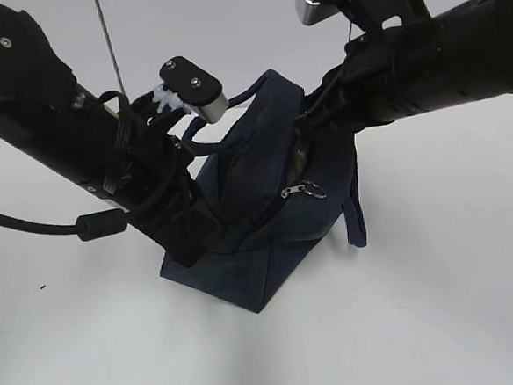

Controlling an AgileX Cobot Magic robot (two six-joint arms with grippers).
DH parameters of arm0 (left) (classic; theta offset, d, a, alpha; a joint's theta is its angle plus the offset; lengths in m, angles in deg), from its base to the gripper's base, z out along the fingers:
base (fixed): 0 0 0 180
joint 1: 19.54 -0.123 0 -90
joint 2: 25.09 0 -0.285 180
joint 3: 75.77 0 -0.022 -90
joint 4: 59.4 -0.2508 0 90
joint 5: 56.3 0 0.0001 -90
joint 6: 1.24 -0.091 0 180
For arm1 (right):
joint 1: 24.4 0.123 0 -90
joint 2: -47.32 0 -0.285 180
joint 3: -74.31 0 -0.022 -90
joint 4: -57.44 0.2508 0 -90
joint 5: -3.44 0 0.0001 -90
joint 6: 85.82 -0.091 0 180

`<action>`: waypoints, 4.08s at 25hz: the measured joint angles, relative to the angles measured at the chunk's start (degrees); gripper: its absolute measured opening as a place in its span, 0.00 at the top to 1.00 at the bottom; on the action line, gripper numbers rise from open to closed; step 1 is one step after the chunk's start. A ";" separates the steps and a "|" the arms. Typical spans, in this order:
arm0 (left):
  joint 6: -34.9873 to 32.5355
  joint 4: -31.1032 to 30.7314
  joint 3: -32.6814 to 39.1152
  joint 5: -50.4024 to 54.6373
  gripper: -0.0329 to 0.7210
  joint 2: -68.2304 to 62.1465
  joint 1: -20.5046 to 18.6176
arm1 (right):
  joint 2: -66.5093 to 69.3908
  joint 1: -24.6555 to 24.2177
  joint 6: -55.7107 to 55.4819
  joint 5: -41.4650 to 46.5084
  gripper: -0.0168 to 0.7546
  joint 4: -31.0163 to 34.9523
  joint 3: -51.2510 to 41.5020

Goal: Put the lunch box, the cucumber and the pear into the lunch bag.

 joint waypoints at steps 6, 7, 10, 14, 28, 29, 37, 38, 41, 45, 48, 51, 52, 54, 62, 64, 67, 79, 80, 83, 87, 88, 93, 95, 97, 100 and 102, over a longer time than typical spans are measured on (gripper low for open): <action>0.00 -0.07 0.00 0.23 0.97 0.00 0.00 | 0.23 0.00 0.00 0.38 0.97 1.51 0.57; 0.00 -0.07 0.00 0.26 0.97 0.00 0.00 | 0.23 0.00 -0.10 1.67 0.97 2.87 0.81; 0.00 0.53 0.00 0.30 0.97 0.00 0.00 | 0.23 0.00 -0.10 6.85 0.89 7.20 1.15; 0.00 1.05 0.00 0.20 0.96 0.00 0.00 | 0.23 0.00 -0.10 12.08 0.52 10.94 1.15; 0.05 1.23 0.00 -0.15 0.96 0.00 0.00 | 0.23 -10.07 29.77 22.30 0.45 53.19 1.15; 0.05 1.28 0.00 -0.15 0.96 0.00 0.00 | 0.23 -11.75 31.31 23.45 0.45 54.85 1.15; 0.05 1.34 0.00 -0.24 0.95 0.00 0.00 | 0.26 -20.81 44.67 34.95 0.45 69.54 1.15; 0.05 1.34 0.00 -0.29 0.95 0.00 0.00 | 0.36 -20.94 45.50 36.09 0.45 69.95 1.15; 0.17 1.34 0.00 -0.29 0.95 0.00 0.00 | 1.85 -20.97 49.73 39.39 0.45 73.19 0.90; 0.21 1.36 0.00 -0.29 0.95 0.00 0.00 | 4.18 -20.97 56.92 40.42 0.45 77.73 -0.88; 0.21 1.36 0.00 -0.29 0.95 0.00 0.00 | 4.29 -20.97 59.87 39.64 0.45 78.47 -1.19; 0.21 1.36 0.00 -0.29 0.95 0.00 0.00 | 4.58 -20.97 61.05 39.64 0.45 78.80 -1.19; 0.21 1.36 0.00 -0.29 0.95 0.00 0.00 | 4.86 -20.97 61.32 39.64 0.45 79.01 -1.19; 0.21 1.41 0.00 -0.29 0.95 0.00 0.00 | 6.37 -20.97 61.57 39.75 0.45 79.23 -1.19; 0.21 1.41 0.00 -0.29 0.95 0.00 0.00 | 10.69 -20.97 62.79 40.16 0.45 80.92 -1.19; 0.21 1.41 0.00 -0.29 0.95 0.00 0.00 | 11.01 -20.97 63.12 39.46 0.45 81.03 -1.19; 0.21 1.46 0.00 -0.29 0.95 0.00 0.00 | 11.54 -20.97 63.26 39.29 0.45 81.14 -1.19; 0.21 1.47 0.00 -0.29 0.95 0.00 0.00 | 12.26 -20.97 65.43 41.31 0.45 84.46 -1.19; 0.21 1.47 0.00 -0.29 0.95 0.00 0.00 | 12.26 -20.97 65.55 41.05 0.45 84.47 -1.19; 0.21 1.47 0.00 -0.29 0.95 0.00 0.00 | 12.26 -20.97 65.66 39.91 0.45 84.18 -1.19; 0.21 1.47 0.00 -0.29 0.95 0.00 0.00 | 12.26 -20.97 65.76 37.15 0.45 83.52 -1.19; 0.21 1.47 0.00 -0.29 0.95 0.00 0.00 | 12.26 -20.97 65.74 36.94 0.45 83.52 -1.19; 0.21 1.62 0.00 -0.29 0.95 0.00 0.00 | 12.26 -20.97 65.53 37.64 0.45 83.39 -1.19; 0.21 1.61 0.00 -0.29 0.95 0.00 0.00 | 12.26 -20.97 65.26 39.74 0.45 83.26 -1.19; 0.21 1.61 0.00 -0.29 0.95 0.00 0.00 | 12.26 -20.97 65.13 41.63 0.45 83.04 -1.19; 0.21 1.61 0.00 -0.29 0.95 0.00 0.00 | 12.26 -20.97 64.81 43.07 0.45 82.18 -1.19; 0.23 1.61 0.00 -0.29 0.95 0.00 0.00 | 12.26 -20.97 64.55 44.13 0.45 81.17 -1.19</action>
